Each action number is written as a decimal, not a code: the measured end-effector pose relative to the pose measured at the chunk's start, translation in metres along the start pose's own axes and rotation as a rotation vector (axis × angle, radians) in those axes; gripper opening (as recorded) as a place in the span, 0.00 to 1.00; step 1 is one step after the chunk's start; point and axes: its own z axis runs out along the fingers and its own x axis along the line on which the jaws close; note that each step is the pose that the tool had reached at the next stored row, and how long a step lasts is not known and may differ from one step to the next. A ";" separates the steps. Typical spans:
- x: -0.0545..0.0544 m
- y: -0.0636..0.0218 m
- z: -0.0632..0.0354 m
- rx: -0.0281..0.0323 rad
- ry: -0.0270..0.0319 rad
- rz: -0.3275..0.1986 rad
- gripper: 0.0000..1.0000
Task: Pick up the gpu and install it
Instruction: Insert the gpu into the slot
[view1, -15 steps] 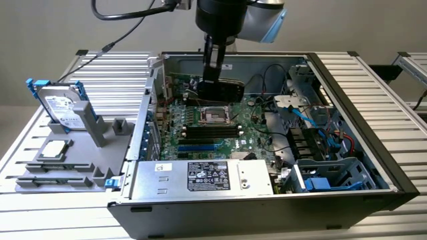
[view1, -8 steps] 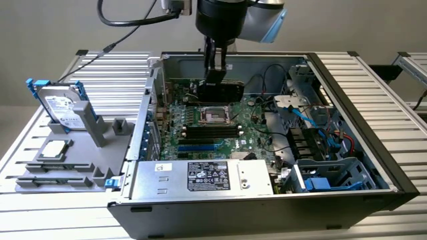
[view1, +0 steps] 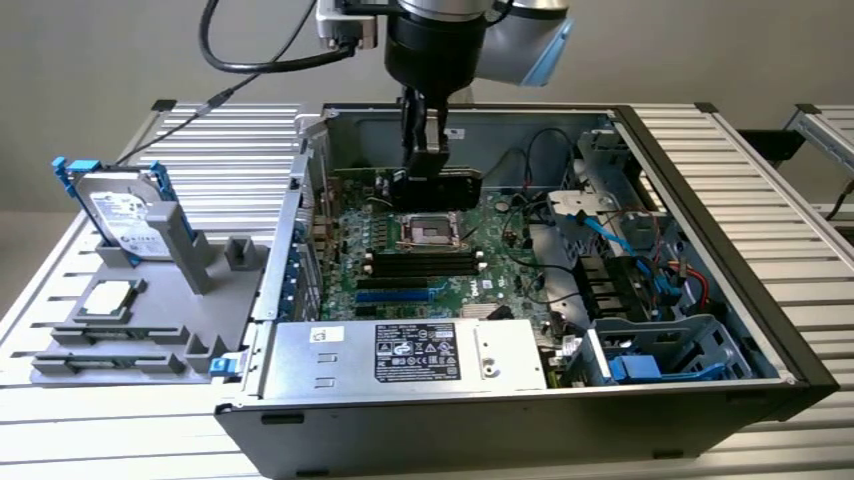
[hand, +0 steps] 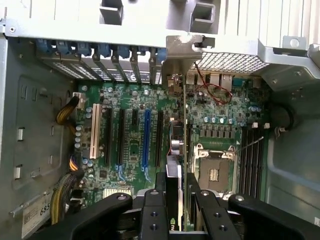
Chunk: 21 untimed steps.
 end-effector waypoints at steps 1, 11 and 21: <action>0.001 0.0049 0.0038 0.0058 0.0007 -0.001 0.27; 0.024 0.0052 0.0236 0.0130 -0.0061 0.011 0.27; 0.024 0.0127 0.0424 0.0141 -0.0071 0.026 0.27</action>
